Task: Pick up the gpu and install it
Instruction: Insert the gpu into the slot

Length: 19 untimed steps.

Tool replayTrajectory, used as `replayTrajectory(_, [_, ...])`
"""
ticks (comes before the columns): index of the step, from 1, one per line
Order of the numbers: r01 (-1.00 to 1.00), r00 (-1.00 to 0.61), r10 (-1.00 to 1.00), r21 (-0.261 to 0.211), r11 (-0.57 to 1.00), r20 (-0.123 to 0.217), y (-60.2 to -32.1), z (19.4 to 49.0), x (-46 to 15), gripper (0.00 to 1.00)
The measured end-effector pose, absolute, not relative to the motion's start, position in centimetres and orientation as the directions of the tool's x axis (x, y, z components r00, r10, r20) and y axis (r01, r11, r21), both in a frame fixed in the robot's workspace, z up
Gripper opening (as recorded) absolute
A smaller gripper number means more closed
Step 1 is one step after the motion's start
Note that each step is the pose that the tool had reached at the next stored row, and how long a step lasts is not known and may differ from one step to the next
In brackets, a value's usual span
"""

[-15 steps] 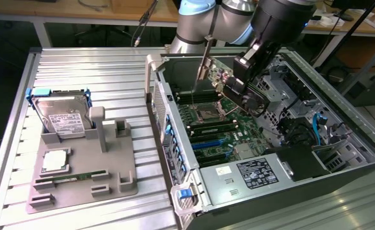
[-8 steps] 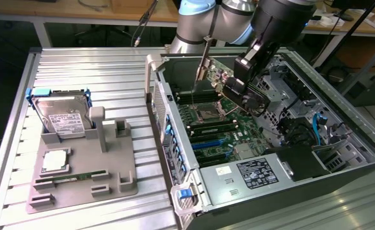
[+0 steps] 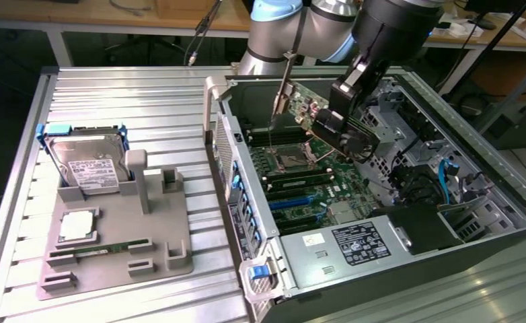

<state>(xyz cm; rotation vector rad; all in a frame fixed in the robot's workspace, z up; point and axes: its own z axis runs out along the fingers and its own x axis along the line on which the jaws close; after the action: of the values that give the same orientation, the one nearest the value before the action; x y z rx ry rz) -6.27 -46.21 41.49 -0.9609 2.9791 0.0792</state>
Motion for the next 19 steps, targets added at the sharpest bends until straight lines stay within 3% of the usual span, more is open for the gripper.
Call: replayTrajectory(19, [-0.61, -0.793, -0.609, 0.045, 0.791, -0.025, -46.21, 41.49, -6.27, 0.27])
